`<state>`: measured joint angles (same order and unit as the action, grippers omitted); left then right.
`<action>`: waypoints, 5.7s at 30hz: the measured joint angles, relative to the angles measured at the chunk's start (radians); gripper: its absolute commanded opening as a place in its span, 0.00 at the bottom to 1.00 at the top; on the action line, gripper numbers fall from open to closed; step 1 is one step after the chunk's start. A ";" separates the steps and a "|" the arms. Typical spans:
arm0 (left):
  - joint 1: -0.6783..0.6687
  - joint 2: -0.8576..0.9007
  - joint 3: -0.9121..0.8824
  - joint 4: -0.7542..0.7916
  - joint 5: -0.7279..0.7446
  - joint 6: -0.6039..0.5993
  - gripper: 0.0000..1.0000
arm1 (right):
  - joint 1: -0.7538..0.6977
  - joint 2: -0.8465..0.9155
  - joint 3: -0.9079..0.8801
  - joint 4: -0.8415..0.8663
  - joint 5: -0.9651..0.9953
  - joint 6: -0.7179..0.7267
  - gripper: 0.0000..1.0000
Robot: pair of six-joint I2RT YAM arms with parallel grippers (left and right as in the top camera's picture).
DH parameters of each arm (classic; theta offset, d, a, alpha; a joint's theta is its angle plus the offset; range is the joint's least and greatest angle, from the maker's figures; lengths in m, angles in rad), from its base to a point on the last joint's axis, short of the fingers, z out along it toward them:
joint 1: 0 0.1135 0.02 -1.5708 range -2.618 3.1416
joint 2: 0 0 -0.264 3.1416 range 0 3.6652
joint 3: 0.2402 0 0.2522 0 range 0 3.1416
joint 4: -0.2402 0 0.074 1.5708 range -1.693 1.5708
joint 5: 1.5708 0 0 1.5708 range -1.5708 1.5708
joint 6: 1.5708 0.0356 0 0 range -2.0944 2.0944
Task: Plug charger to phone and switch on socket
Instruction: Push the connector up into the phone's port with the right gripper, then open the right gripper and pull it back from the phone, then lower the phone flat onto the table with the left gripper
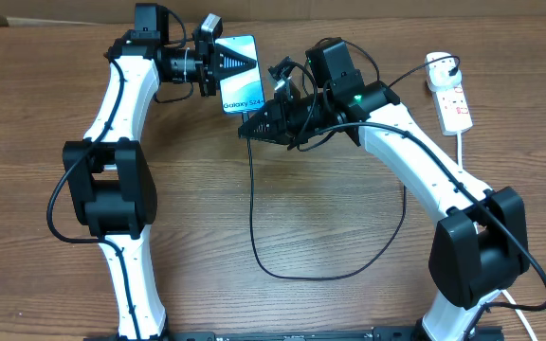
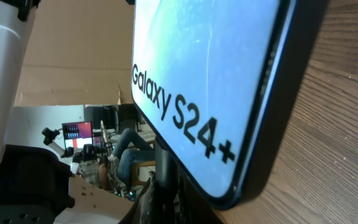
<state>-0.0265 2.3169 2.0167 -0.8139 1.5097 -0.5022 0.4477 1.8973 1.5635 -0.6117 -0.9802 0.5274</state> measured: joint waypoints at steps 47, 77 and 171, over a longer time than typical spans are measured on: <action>0.002 0.000 0.002 -0.166 0.002 0.128 0.04 | 0.000 0.000 -0.008 0.021 -0.062 0.024 0.04; 0.002 0.000 0.002 -0.132 -0.022 0.240 0.04 | -0.062 -0.001 -0.010 -0.033 0.006 -0.034 0.60; -0.026 0.184 0.002 -0.364 -0.809 0.423 0.31 | -0.179 -0.001 -0.010 -0.357 0.360 -0.267 0.73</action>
<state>-0.0528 2.5008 2.0190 -1.1782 0.7002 -0.0792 0.2691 1.8965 1.5536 -0.9691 -0.6201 0.2607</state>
